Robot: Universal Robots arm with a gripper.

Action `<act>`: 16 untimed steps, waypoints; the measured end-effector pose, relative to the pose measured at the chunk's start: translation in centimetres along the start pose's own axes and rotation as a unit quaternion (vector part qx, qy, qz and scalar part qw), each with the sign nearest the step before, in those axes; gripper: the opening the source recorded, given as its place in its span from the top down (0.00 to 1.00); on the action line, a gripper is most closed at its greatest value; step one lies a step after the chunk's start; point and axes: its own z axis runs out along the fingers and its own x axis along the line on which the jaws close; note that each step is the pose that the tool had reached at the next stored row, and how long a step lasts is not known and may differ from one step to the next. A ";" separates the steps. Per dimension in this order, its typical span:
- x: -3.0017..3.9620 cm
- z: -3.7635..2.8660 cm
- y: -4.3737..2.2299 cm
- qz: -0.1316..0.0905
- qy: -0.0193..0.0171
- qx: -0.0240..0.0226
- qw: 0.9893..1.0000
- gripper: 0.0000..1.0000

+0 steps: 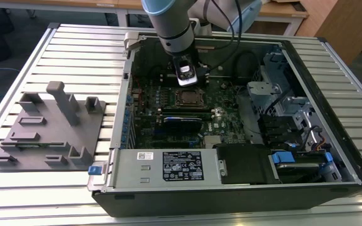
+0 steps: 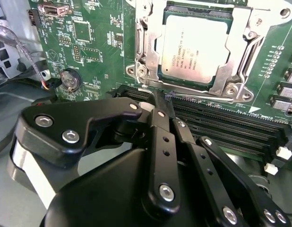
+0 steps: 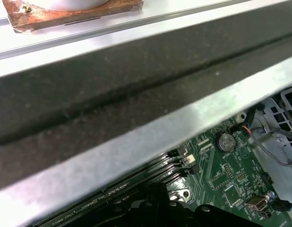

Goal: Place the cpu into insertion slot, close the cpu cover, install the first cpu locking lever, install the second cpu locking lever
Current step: 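Install the first cpu locking lever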

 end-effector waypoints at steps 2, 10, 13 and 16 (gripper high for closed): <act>0.00 0.05 -0.01 0.000 -0.001 0.000 1.000 0.90; 0.03 0.27 -0.07 -0.002 -0.006 0.000 1.000 0.90; 0.05 0.35 -0.08 -0.002 -0.008 0.000 1.000 0.90; 0.05 0.38 -0.09 -0.002 -0.009 0.000 1.000 0.90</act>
